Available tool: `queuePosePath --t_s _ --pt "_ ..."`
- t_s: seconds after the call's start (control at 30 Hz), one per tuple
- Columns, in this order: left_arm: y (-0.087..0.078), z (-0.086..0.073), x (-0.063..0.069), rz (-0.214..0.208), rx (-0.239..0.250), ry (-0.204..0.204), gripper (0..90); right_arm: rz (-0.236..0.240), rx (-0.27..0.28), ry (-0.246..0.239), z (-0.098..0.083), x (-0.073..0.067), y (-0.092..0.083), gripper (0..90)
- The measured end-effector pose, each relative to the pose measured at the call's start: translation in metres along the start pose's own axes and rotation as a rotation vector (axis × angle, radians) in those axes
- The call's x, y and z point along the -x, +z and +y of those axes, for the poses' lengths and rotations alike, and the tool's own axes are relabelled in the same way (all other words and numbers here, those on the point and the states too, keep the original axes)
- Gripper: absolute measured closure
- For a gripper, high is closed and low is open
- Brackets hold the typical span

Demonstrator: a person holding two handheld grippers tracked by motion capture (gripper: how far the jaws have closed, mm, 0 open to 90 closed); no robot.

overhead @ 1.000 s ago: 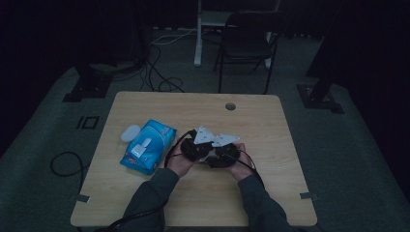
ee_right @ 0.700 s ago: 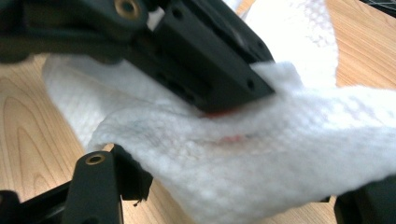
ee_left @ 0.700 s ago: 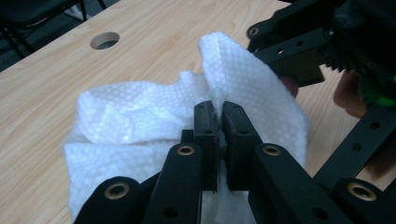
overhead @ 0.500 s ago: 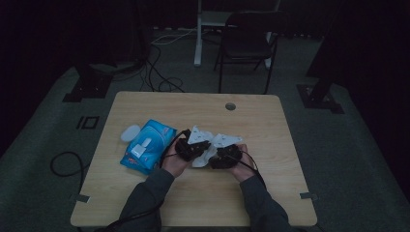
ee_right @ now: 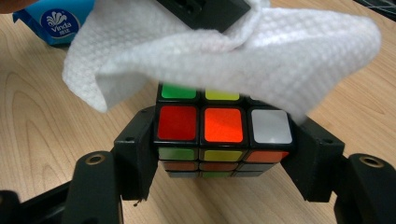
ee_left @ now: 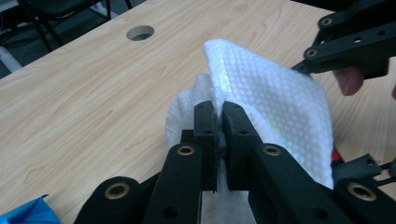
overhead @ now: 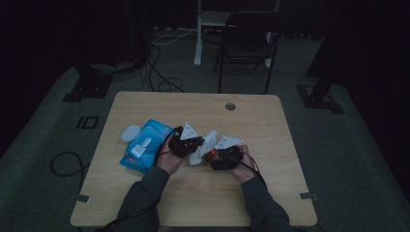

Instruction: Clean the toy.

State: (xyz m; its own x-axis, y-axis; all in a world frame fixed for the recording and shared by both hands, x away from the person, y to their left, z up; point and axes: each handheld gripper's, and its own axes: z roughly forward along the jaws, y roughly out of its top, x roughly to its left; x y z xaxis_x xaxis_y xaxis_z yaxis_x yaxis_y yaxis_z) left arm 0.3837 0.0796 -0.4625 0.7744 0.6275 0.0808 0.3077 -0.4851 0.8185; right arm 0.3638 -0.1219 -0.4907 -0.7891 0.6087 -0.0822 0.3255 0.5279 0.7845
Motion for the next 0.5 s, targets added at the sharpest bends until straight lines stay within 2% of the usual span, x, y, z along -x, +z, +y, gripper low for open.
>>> queuePosePath --t_s 0.5 --pt "0.0052 -0.0048 -0.0054 -0.002 -0.021 -0.017 86.2 0.003 0.016 0.002 0.0014 -0.0021 -0.0038 34.4"
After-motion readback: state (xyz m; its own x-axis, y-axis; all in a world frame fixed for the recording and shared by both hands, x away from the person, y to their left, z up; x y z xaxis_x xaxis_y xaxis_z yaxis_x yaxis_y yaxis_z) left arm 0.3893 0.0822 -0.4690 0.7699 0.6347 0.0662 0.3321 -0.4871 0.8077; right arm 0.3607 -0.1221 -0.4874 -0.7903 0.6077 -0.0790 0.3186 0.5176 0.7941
